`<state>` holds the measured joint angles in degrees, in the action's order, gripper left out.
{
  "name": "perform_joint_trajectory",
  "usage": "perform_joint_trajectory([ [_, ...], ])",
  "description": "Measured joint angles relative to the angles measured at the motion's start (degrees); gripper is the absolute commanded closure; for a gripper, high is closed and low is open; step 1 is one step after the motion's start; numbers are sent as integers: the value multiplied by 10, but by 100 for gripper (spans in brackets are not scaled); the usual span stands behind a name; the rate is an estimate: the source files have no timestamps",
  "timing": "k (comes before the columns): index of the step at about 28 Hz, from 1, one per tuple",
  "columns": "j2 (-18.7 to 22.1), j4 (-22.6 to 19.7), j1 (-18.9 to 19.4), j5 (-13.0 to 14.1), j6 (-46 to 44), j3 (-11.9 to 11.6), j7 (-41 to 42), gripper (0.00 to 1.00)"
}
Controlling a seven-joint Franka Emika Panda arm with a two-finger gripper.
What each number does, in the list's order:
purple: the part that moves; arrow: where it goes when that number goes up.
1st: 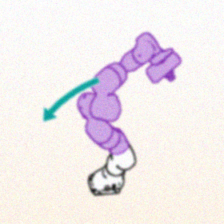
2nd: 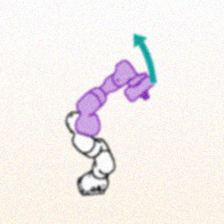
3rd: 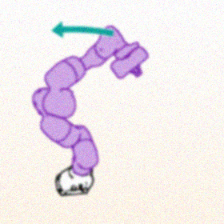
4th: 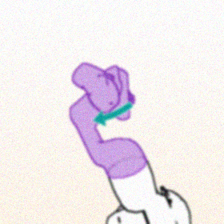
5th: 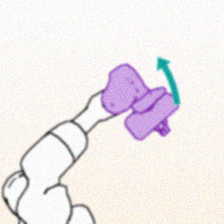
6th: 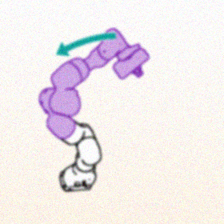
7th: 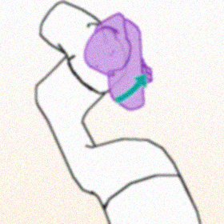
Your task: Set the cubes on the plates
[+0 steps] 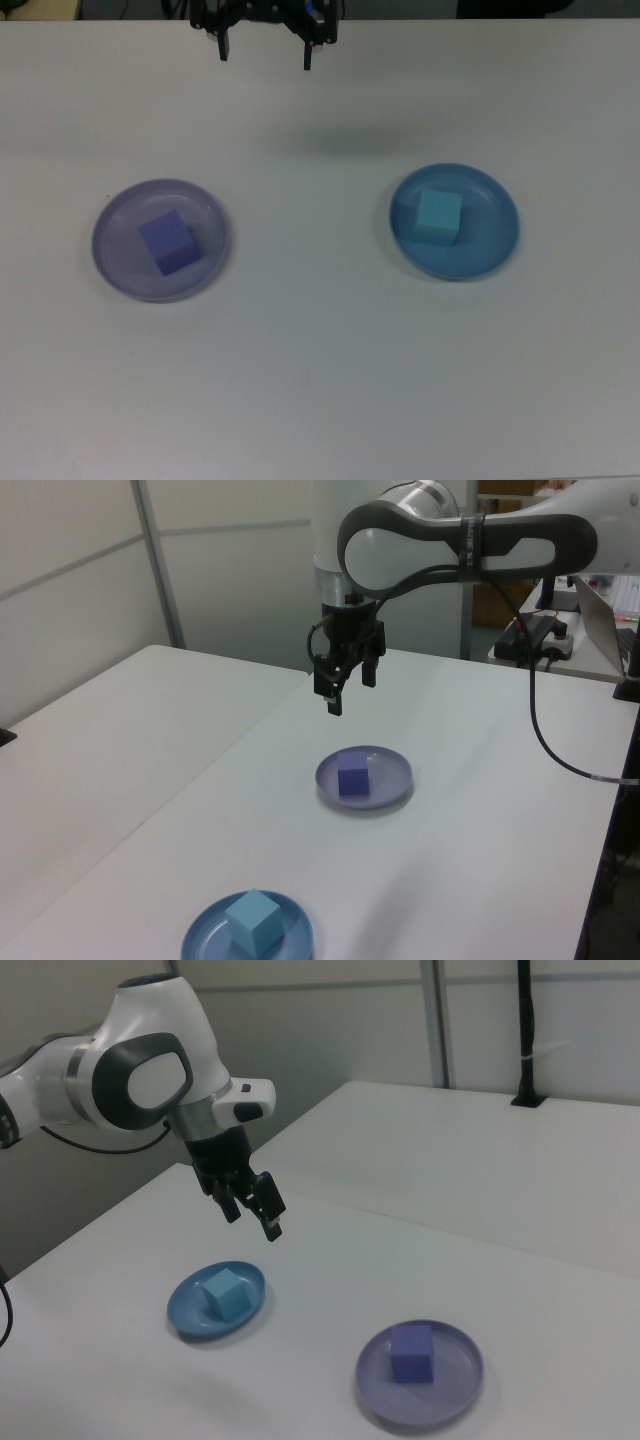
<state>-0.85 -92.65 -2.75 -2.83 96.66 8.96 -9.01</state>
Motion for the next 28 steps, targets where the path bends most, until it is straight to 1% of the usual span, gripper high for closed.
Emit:
perform_joint_trajectory([
  [28,-13,2,1,0,0,1,0,0],
])
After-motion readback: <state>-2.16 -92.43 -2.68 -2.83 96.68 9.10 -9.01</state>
